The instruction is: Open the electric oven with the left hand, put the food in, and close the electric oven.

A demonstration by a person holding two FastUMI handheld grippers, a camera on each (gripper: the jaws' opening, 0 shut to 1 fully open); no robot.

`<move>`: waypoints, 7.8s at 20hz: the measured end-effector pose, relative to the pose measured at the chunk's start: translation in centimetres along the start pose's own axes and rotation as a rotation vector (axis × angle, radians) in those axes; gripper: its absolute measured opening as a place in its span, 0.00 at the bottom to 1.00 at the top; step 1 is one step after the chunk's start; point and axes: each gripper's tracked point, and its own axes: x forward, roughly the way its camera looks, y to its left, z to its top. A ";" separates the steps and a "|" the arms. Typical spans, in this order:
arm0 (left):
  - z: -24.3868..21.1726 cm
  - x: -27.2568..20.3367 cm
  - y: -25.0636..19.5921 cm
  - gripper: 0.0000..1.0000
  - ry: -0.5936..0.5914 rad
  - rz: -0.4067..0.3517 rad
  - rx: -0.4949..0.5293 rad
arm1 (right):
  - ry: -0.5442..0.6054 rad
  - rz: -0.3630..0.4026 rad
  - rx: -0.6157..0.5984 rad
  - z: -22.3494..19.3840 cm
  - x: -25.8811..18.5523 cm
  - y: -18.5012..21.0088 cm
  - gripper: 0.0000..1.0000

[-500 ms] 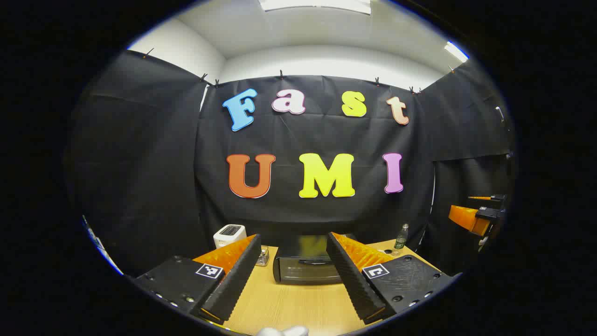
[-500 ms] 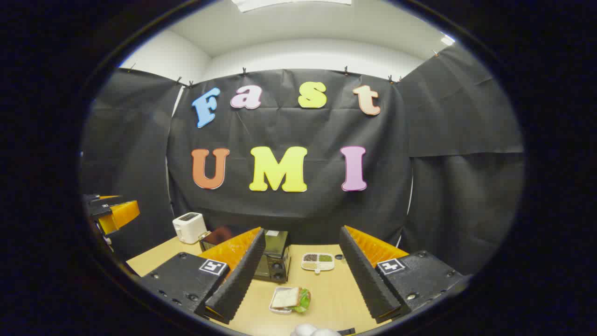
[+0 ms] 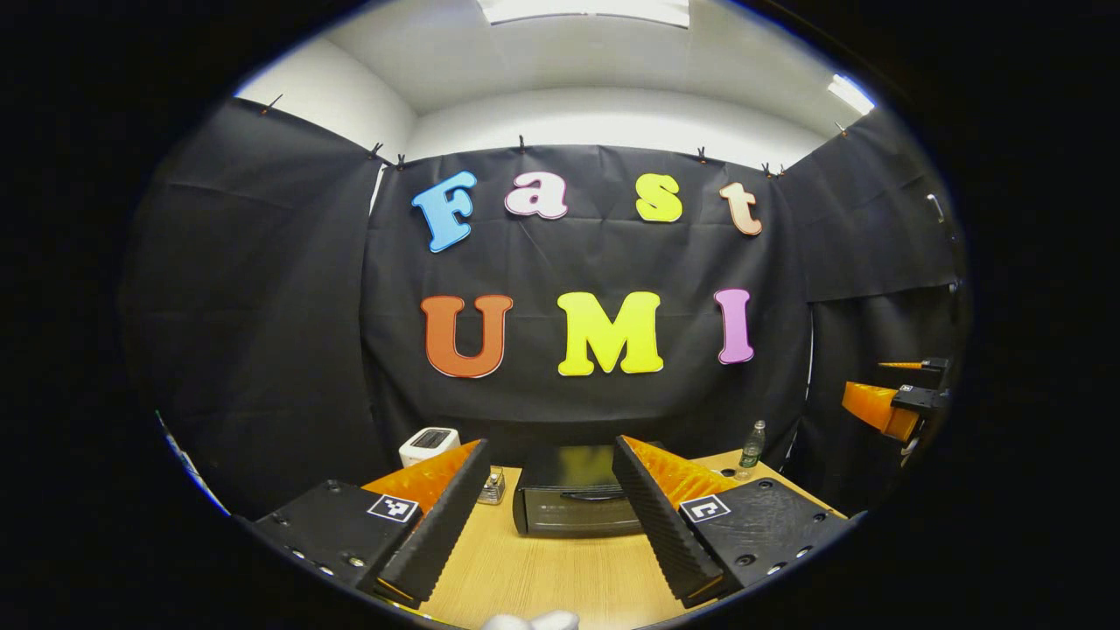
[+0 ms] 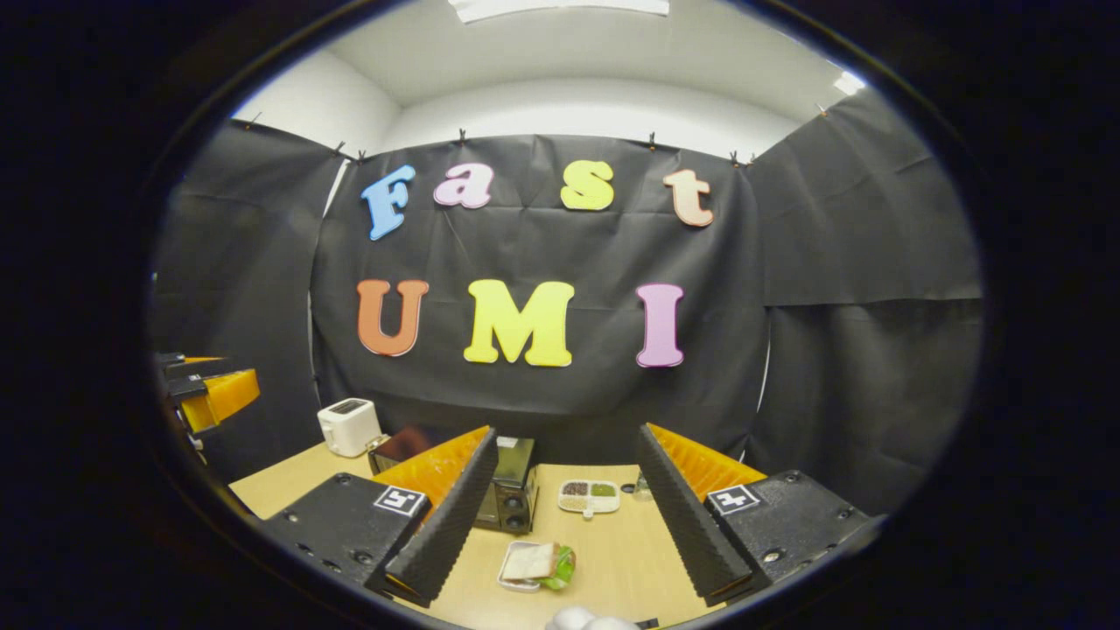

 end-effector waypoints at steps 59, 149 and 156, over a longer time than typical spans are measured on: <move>-25.1 18.6 -7.7 0.99 0.308 -0.058 0.029 | 0.131 0.046 -0.026 -5.4 6.2 -6.4 0.97; -6.5 -2.0 -2.2 0.95 0.127 0.121 -0.007 | 0.878 0.397 0.411 -34.4 13.1 4.6 0.44; -6.6 -3.4 -1.0 0.95 0.129 0.071 -0.016 | 0.715 0.356 0.497 -27.3 13.4 7.4 0.40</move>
